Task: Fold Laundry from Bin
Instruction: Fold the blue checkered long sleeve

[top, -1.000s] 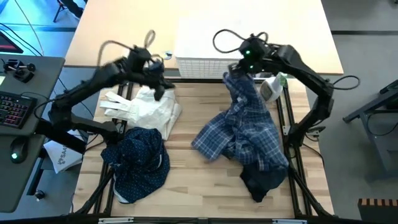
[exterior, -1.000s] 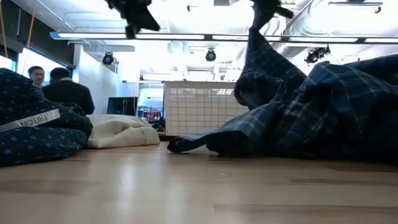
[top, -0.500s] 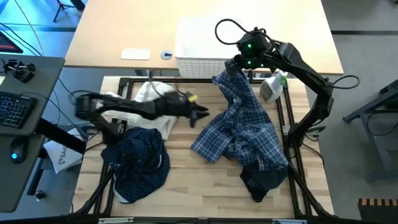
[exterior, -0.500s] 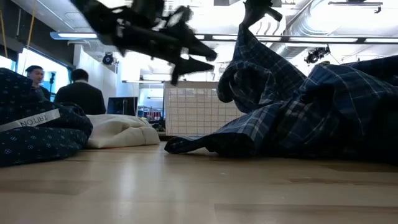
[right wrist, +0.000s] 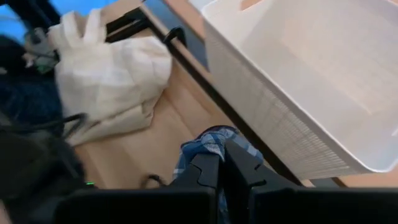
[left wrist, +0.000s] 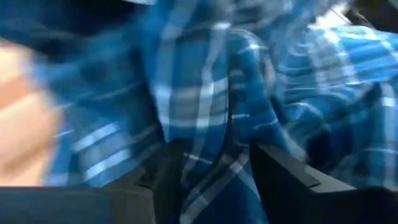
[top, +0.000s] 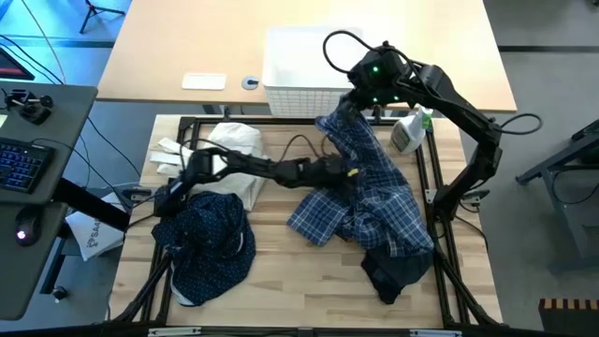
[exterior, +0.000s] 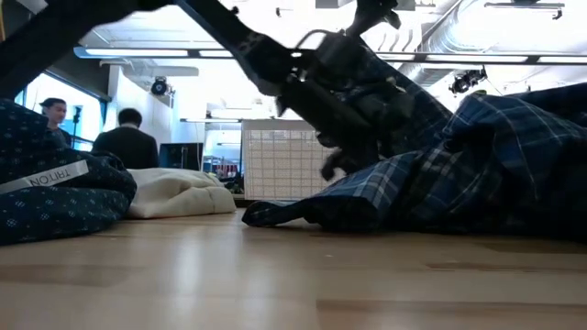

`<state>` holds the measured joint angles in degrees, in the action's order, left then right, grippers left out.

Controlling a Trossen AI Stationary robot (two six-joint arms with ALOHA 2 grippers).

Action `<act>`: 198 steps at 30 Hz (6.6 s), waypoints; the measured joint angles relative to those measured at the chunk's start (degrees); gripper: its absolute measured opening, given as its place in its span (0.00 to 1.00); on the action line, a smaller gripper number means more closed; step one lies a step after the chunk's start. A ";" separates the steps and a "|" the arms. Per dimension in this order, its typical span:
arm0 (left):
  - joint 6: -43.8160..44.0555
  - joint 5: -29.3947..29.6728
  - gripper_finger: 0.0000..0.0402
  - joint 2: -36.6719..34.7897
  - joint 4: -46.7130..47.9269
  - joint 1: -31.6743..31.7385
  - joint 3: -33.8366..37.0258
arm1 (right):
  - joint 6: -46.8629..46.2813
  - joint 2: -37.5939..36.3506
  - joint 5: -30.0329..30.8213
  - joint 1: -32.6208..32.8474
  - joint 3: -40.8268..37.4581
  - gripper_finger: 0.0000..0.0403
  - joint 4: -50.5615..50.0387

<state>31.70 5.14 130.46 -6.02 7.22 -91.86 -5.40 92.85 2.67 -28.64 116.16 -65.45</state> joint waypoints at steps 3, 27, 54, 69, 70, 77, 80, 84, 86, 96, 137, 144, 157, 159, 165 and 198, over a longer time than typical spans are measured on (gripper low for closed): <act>-0.71 -1.27 0.28 2.08 5.52 -0.27 -5.15 | 0.95 -1.25 -0.23 0.06 0.00 0.00 -0.43; -53.06 39.51 0.00 -50.01 24.99 2.72 -6.53 | -13.54 -15.68 22.99 18.72 0.02 0.00 23.51; -50.76 -10.84 0.00 -63.52 2.43 5.93 -14.12 | 20.84 -9.81 27.56 41.86 0.11 0.00 86.94; -42.80 -3.19 0.00 -45.44 38.34 25.11 -4.32 | -25.97 -7.60 48.12 26.65 0.09 0.00 5.40; -42.50 -3.19 0.00 -44.77 37.12 25.21 -1.77 | -29.42 -6.74 46.81 26.00 0.05 0.00 -0.27; -36.03 -2.93 0.00 -45.20 21.94 24.17 18.12 | -47.18 -1.86 52.38 24.91 -5.29 0.00 -20.44; -30.93 -2.88 0.00 -46.39 12.96 22.85 26.51 | -48.49 -1.78 48.93 24.89 -12.09 0.00 -17.72; -26.92 -3.14 0.01 -48.00 9.26 21.41 34.04 | -44.08 -2.13 40.23 24.28 -19.91 0.00 -12.70; -26.84 -5.33 0.05 -48.71 10.65 21.14 36.07 | -40.52 -2.22 34.53 23.44 -23.29 0.00 -10.64; -28.50 -9.92 0.40 -54.38 29.45 20.70 36.64 | -29.63 -2.15 7.24 18.34 -36.50 0.07 -1.19; -28.93 3.44 0.24 -46.08 36.76 11.51 22.10 | 34.53 17.92 16.95 6.67 -35.54 0.03 30.18; -31.39 10.41 0.19 -48.97 34.35 9.92 22.11 | 25.49 6.15 24.46 7.42 -35.52 0.01 34.64; -53.23 3.00 0.28 -50.58 12.92 7.96 22.13 | 30.90 -10.69 24.31 16.92 -35.43 0.00 36.93; -53.13 2.87 0.35 -50.58 9.45 8.32 22.13 | 30.93 -10.74 24.29 18.44 -35.43 0.00 36.80; -46.08 -1.89 0.54 -49.79 10.36 13.31 22.13 | 30.47 -10.39 27.40 22.47 -35.43 0.00 35.07; -71.82 22.93 0.00 -45.28 0.05 6.48 22.17 | 8.34 -11.04 28.49 23.55 -32.47 0.35 28.16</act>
<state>-40.12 28.08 85.18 -5.97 13.71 -69.69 2.95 81.81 31.16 -5.09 83.69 -37.29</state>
